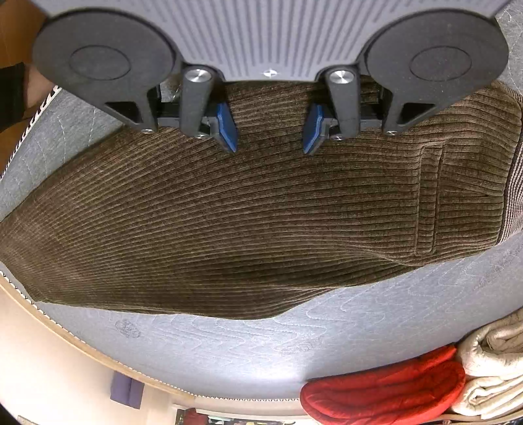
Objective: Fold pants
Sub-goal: 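Tuck the folded hem end with the right tool and smooth the bundle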
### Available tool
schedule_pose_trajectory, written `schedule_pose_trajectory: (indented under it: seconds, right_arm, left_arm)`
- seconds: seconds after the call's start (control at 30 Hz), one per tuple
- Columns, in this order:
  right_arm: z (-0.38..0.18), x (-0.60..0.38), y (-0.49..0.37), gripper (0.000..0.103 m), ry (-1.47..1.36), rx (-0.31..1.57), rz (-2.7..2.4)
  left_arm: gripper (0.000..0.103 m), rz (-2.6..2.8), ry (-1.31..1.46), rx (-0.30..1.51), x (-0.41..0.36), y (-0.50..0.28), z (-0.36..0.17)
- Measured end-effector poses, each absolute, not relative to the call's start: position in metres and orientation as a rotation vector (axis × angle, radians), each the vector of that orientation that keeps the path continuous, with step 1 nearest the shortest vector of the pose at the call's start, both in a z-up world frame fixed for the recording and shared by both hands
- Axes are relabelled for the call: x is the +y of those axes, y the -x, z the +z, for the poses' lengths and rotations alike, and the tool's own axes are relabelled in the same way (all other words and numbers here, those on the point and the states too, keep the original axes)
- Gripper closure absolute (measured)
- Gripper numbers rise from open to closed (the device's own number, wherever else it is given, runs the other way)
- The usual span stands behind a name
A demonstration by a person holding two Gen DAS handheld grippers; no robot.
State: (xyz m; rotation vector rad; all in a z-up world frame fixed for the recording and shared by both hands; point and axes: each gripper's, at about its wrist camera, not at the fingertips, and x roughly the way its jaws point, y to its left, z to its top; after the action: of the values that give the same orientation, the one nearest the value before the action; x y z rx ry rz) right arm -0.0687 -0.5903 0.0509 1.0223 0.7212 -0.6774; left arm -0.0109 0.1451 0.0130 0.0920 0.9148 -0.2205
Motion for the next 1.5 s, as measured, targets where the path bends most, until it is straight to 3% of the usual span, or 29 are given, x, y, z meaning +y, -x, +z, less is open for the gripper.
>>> schedule_pose_trajectory:
  seconds: [0.53,0.63,0.7,1.13,1.27,1.5]
  right_arm:
    - [0.037,-0.585,0.021,0.054,-0.921,0.758,-0.754]
    - [0.039,-0.581,0.015,0.069,-0.938,0.722,-0.715]
    - [0.046,-0.573,0.005,0.073,-0.91,0.695,-0.618]
    - [0.037,-0.57,-0.004,0.062,-0.86,0.769,-0.752]
    - [0.037,-0.567,-0.005,0.081,-0.844,0.779,-0.714]
    - [0.052,-0.56,-0.003,0.084,-0.816,0.738,-0.706]
  left_arm:
    - [0.052,-0.228,-0.103,0.897,0.143,0.014,0.009]
    - [0.052,-0.227,-0.104,0.895,0.142,0.014,0.01]
    - [0.052,-0.226,-0.102,0.894,0.141,0.013,0.009]
    - [0.051,-0.221,-0.103,0.889,0.138,0.014,0.01]
    - [0.051,-0.222,-0.102,0.89,0.137,0.014,0.009]
    - [0.051,-0.221,-0.099,0.89,0.137,0.014,0.009]
